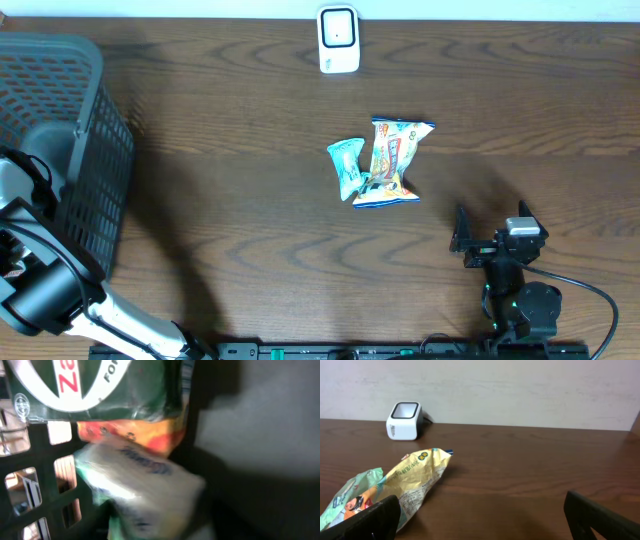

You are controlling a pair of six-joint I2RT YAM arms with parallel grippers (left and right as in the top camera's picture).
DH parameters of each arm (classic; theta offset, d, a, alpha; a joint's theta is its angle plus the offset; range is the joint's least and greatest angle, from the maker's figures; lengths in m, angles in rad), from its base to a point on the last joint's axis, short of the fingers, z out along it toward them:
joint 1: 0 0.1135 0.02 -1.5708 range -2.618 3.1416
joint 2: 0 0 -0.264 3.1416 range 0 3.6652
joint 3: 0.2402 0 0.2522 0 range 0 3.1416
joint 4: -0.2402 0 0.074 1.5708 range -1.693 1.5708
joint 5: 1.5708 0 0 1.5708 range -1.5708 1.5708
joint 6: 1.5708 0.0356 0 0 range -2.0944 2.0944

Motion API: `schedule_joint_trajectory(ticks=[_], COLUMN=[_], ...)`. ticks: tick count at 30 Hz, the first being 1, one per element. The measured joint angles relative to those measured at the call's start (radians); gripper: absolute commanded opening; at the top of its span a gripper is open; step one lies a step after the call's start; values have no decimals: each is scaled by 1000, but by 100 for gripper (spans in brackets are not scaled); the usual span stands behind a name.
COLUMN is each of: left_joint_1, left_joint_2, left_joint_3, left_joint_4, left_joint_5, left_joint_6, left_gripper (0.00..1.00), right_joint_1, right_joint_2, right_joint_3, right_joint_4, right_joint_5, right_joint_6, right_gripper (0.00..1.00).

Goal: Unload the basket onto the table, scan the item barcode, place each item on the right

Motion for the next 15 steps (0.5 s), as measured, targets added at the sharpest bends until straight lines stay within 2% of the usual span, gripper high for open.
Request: schedule_joint_trajectory(ticks=[3,8,11,15], left_joint_1=[1,1,1,1], left_joint_2=[11,-3,-50,-199], left_joint_3=[0,20,53,128], left_joint_4=[-3,-24,-26,-16], left_joint_5=[-8,-3,14,70], left_joint_6=[-1,-4,-4,-8], left_gripper=[26,19,8,8], right_joint_1=[0,0,0,0], right_joint_2=[0,0,0,0], right_joint_3=[0,0,0,0], right_joint_4=[0,0,0,0], right_joint_5=[0,0,0,0], right_joint_6=[0,0,0,0], right_gripper=[99,99,99,99])
